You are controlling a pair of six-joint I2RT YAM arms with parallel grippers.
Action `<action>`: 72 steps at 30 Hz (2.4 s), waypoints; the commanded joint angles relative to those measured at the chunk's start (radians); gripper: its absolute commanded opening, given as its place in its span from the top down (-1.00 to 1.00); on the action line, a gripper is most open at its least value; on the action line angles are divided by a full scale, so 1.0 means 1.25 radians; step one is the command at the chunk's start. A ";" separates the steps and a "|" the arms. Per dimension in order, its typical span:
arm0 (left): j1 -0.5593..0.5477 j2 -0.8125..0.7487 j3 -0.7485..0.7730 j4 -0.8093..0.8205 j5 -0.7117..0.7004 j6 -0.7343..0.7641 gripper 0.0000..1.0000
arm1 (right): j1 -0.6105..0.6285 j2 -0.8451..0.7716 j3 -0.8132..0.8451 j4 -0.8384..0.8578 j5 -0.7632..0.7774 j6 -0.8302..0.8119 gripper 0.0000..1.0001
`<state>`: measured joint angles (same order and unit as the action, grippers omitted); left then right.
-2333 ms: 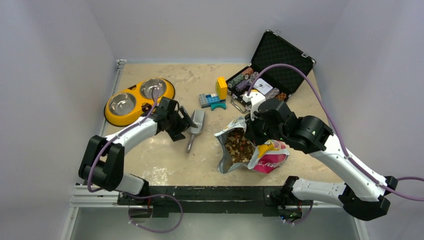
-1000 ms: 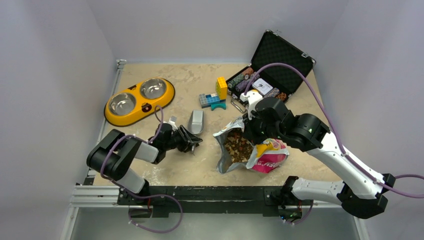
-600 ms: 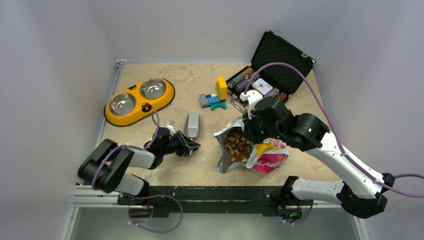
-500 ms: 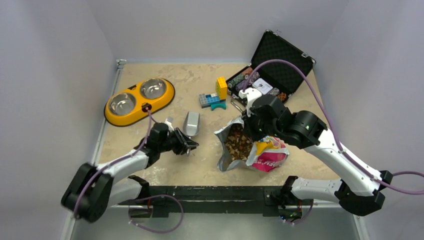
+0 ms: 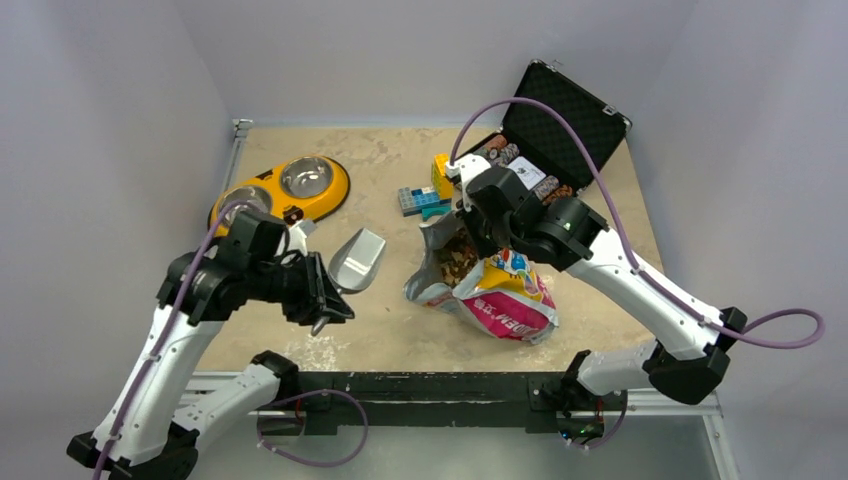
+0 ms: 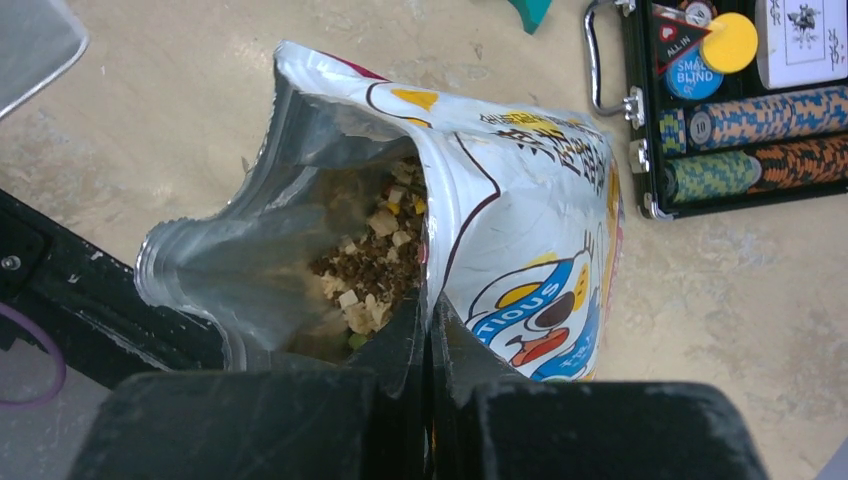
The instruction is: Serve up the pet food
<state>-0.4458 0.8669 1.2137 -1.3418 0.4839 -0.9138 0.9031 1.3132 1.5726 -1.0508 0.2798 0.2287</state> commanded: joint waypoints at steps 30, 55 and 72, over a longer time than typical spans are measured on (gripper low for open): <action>-0.255 0.361 0.264 -0.029 0.182 -0.222 1.00 | 0.016 -0.119 -0.055 0.266 -0.289 -0.081 1.00; -0.318 0.789 0.082 0.351 0.102 -0.334 1.00 | 0.016 -0.149 -0.078 0.258 -0.270 -0.048 1.00; -0.309 0.616 -0.167 1.144 0.012 0.036 1.00 | 0.016 -0.310 -0.221 0.238 -0.191 0.076 1.00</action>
<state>-0.8524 1.7195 1.1107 -0.3637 0.7536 -1.0092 0.9043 1.0439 1.2755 -0.9302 0.0841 0.2409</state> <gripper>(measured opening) 0.265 0.007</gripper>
